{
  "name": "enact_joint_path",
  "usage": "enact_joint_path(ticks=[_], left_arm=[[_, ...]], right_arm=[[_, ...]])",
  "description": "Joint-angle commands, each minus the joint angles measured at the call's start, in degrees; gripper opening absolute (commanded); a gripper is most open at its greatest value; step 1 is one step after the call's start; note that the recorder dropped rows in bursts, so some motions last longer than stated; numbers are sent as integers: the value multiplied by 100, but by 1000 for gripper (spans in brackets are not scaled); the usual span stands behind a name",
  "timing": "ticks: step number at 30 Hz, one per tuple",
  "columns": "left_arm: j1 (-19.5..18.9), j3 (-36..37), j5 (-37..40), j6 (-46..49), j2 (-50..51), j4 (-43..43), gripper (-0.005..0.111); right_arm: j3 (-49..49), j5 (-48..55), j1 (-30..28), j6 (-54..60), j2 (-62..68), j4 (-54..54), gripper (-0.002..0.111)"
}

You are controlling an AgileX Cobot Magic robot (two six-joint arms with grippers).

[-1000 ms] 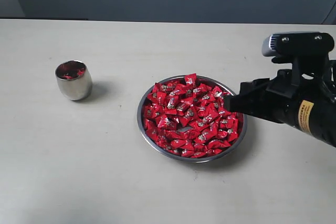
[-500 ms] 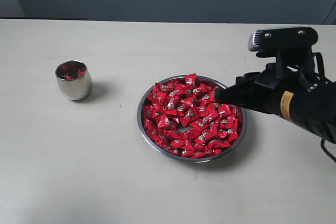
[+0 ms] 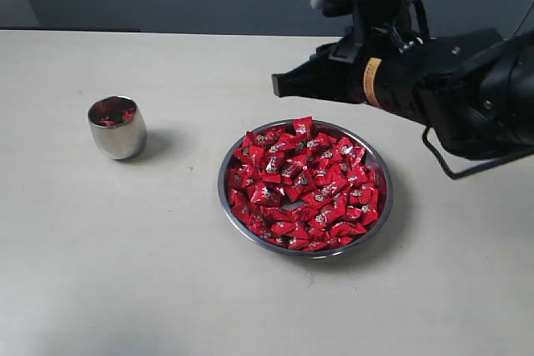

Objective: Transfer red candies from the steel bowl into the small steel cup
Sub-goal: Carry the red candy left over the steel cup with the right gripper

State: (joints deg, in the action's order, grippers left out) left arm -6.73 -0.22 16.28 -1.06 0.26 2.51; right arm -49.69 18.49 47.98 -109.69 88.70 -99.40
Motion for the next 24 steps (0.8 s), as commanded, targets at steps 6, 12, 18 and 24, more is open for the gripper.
enact_joint_path(ticks=[6,12,18,24], left_arm=[[-3,22,3,-7,-26,6,0],[-3,22,3,-7,-26,6,0],[-3,22,3,-7,-26,6,0],[-3,22,3,-7,-26,6,0]], right_arm=[[-1459,-1750,-518,484,876,-54,-1],[-2427,-3118,-965,1074,1675,-54,-1],[-3320,-3991,-1028,1379,2449,-54,-1],[-4306,-4881,-1028,1384,3239,-49,-1]])
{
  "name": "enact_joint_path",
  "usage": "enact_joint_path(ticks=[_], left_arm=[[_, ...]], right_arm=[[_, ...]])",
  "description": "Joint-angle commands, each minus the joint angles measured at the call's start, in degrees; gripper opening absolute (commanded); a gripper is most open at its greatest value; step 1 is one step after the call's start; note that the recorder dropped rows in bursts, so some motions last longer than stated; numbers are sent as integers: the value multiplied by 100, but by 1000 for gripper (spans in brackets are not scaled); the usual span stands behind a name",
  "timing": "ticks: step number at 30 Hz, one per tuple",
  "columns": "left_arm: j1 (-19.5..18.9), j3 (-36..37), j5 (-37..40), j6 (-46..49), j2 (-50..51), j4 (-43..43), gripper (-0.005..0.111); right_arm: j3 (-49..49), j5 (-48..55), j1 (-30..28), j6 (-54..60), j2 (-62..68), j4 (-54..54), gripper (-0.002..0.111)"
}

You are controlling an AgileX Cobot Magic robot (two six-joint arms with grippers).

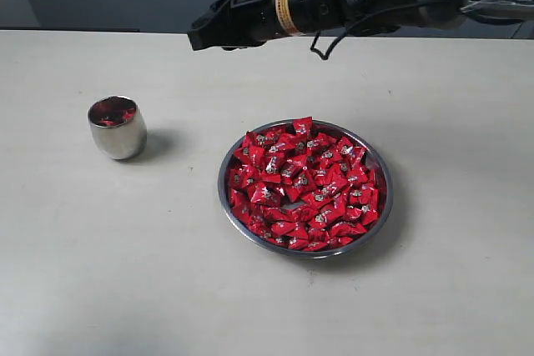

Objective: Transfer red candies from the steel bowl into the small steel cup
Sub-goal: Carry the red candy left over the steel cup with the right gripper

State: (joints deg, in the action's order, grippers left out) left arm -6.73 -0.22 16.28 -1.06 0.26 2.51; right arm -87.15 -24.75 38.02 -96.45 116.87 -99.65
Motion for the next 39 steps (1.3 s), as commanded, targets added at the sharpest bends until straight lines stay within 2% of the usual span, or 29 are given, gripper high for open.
enact_joint_path(ticks=[1,8,15,24,30,39], left_arm=[[-3,22,3,-7,-26,6,0],[-3,22,3,-7,-26,6,0],[-3,22,3,-7,-26,6,0],[-3,22,3,-7,-26,6,0],[-3,22,3,-7,-26,6,0],[-3,22,3,-7,-26,6,0]], right_arm=[[-728,-676,-31,61,553,-25,-1],[-1737,-1505,-31,61,1307,-10,-1],[-2126,-2027,-31,38,1778,176,-1],[-2155,-2017,349,72,2036,495,-1],[-2638,-1993,540,31,2338,551,-1],[-3254,-1789,601,-619,2819,490,-1]])
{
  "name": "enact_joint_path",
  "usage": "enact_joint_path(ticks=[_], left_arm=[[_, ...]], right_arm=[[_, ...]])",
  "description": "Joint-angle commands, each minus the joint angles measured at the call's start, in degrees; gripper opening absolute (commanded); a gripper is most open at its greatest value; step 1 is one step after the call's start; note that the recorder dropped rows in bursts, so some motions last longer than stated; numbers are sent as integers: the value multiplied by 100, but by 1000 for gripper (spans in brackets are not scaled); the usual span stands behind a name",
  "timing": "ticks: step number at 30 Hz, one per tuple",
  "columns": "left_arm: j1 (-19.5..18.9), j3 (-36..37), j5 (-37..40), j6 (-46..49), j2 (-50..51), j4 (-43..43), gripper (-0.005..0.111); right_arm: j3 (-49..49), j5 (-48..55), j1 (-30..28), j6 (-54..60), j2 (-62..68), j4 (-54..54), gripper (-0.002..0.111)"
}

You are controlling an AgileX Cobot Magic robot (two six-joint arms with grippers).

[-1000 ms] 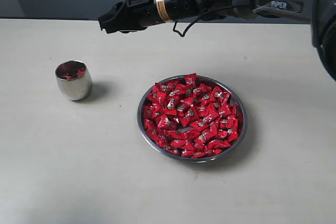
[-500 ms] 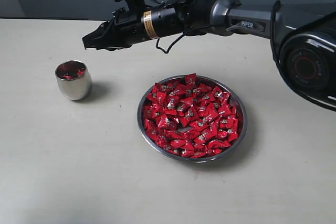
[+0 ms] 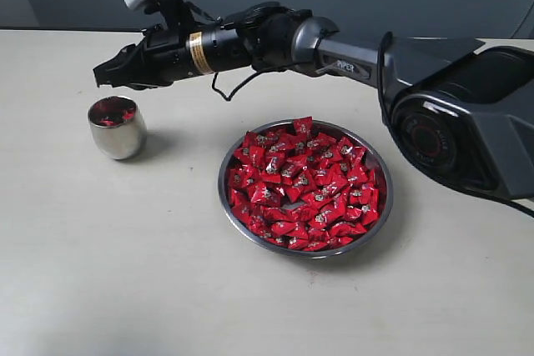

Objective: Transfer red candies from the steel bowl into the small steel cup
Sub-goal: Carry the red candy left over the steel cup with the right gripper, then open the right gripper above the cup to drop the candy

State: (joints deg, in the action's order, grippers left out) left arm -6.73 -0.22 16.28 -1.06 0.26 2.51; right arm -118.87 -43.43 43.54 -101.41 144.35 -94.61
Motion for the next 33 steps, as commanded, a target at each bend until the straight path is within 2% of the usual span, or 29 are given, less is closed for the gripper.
enact_joint_path(ticks=[1,20,33], left_arm=[[-3,22,3,-7,-26,6,0],[-3,22,3,-7,-26,6,0],[-3,22,3,-7,-26,6,0]], right_arm=[[-82,90,46,-138,86,-14,-1],[-82,662,218,-930,114,-534,-1],[-82,365,218,-1024,114,-534,2]])
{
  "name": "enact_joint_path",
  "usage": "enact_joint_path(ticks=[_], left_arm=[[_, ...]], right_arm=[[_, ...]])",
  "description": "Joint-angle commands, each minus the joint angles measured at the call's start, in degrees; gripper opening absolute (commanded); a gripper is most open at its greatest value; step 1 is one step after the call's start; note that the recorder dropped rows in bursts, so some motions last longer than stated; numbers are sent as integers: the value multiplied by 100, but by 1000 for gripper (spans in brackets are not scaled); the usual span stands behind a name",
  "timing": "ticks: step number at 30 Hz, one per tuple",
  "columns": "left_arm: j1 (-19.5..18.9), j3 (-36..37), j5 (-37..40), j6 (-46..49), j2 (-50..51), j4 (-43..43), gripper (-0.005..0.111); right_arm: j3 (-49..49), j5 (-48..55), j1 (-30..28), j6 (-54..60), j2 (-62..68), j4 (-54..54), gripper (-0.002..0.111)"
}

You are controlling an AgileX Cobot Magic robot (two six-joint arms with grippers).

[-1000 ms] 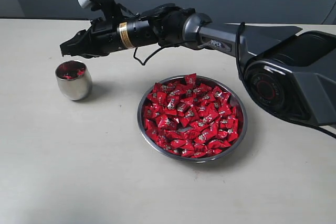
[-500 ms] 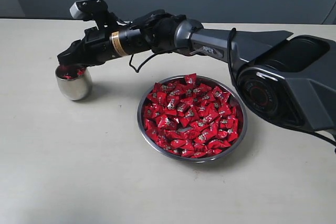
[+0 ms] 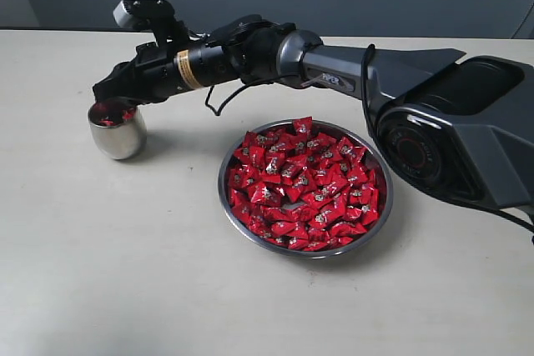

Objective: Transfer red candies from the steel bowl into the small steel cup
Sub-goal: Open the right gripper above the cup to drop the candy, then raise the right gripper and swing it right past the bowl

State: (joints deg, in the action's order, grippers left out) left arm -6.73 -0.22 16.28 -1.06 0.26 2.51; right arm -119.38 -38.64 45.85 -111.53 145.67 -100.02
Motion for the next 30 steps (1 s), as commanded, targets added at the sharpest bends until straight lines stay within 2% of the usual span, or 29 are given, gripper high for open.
enact_joint_path(ticks=[1,2,3,6,24,26,30], left_arm=[[-3,22,3,-7,-26,6,0],[-3,22,3,-7,-26,6,0],[-3,22,3,-7,-26,6,0],[-3,22,3,-7,-26,6,0],[-3,22,3,-7,-26,6,0],[-3,22,3,-7,-26,6,0],[-3,22,3,-7,-26,6,0]], right_arm=[[-31,-127,-12,-12,-18,7,6],[-31,-143,-12,-12,-18,7,20],[-31,-143,-12,-25,-18,7,28],[-31,-131,-12,-111,-18,7,40],[-31,-118,-192,-265,-375,7,39],[-31,-224,-291,-265,-521,7,35],[-31,-505,-567,-307,-841,7,11]])
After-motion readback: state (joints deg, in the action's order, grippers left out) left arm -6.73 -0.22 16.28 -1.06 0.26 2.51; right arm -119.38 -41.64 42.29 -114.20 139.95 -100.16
